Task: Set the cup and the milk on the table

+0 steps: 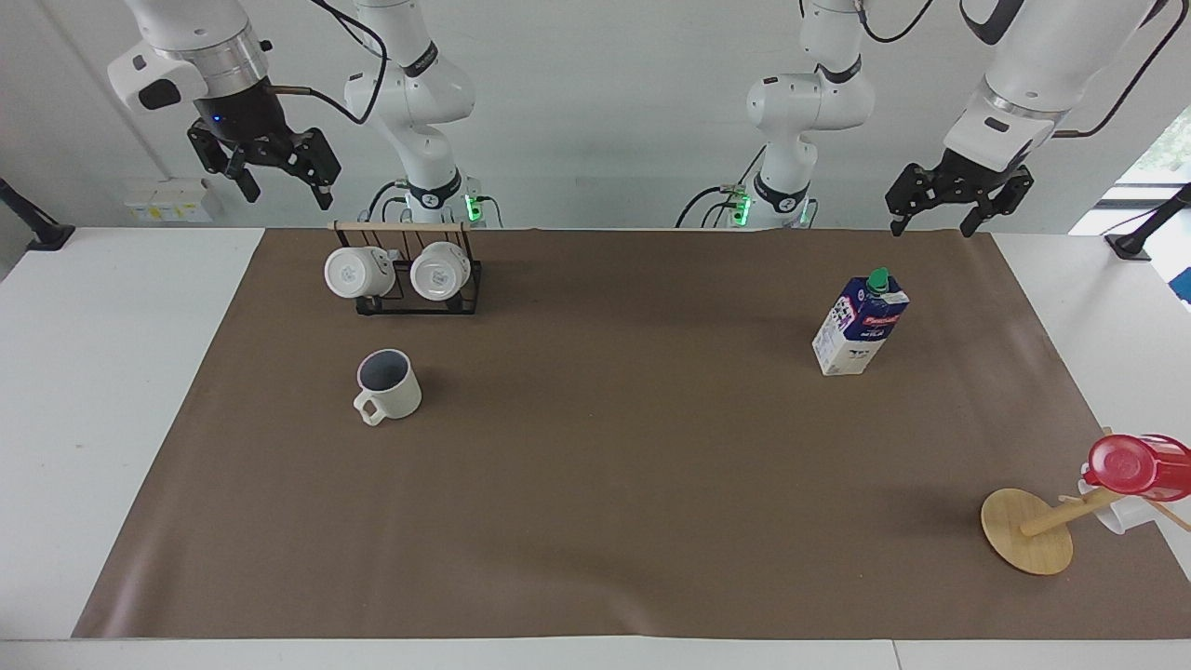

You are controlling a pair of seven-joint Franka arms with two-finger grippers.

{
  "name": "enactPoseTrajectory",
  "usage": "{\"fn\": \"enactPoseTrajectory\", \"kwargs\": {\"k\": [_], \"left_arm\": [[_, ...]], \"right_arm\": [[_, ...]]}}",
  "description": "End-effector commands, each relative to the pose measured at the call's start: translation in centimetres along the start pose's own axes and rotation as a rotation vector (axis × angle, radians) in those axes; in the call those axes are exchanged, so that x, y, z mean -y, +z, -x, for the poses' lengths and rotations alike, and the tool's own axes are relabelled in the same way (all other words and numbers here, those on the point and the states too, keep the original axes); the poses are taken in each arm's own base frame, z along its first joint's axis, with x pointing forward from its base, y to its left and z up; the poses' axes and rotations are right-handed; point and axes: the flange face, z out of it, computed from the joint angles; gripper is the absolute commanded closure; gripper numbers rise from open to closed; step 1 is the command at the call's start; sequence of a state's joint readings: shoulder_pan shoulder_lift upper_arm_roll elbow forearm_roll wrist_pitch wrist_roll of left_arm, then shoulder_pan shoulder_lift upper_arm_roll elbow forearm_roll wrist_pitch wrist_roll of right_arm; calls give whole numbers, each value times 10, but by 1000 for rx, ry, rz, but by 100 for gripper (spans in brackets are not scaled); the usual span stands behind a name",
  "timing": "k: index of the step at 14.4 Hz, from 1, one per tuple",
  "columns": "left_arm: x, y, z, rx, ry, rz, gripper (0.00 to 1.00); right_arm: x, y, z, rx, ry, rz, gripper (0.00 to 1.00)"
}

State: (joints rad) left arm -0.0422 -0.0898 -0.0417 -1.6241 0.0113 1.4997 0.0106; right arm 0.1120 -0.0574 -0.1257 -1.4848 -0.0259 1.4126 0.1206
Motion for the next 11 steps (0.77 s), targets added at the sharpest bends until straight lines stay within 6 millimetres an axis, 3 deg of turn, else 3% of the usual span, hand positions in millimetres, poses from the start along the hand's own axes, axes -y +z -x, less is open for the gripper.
{"fn": "enactPoseTrajectory", "kwargs": {"k": [1,11], "left_arm": [[3,-2,5,-10,-5,4,0],[3,-2,5,-10,-7,4,0]], "right_arm": [[-4,0,0,-11,-12,7,0],[-5,0,2,-3,-12,6,0]]}}
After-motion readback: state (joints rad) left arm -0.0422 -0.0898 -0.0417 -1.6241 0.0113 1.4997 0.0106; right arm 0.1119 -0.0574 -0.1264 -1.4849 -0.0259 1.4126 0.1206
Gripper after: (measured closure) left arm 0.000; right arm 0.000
